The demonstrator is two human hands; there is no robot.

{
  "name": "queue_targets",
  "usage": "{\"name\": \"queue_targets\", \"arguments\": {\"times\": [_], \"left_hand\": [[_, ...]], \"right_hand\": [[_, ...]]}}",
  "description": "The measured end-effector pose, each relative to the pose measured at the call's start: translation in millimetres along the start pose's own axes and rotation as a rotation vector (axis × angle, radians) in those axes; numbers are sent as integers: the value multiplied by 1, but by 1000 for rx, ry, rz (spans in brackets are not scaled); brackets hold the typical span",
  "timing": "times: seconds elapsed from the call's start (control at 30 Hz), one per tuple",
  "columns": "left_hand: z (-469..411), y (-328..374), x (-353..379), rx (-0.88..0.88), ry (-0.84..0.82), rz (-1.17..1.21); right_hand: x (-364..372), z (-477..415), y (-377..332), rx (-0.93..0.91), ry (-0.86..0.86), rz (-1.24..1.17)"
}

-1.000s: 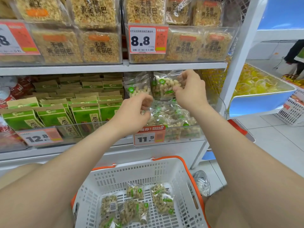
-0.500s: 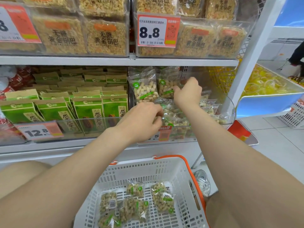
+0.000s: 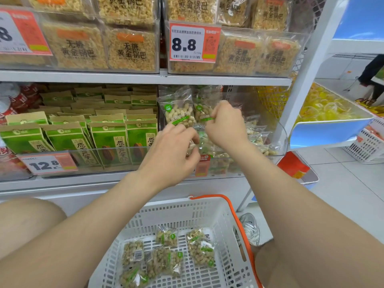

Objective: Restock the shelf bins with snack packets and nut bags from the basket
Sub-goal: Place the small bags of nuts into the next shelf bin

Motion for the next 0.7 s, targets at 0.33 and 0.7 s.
{"name": "queue_targets", "arguments": {"times": [0.33,0.7], "left_hand": [[62,6,11,214,-69,-299],[119,-28,124,221,-623,-570]], "right_hand": [[26,105,-61,-316,-575,-103],[175,206,44,-205,-1186,240]]}}
Point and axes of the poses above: each hand's wrist, its own z-axis away from the middle knuckle, its own x-axis out of the palm, y = z × x, the point moved 10 cm from there along -z, towards the middle knuckle, and after that the axes turned 9 degrees about -x, right-handed, at the moved point
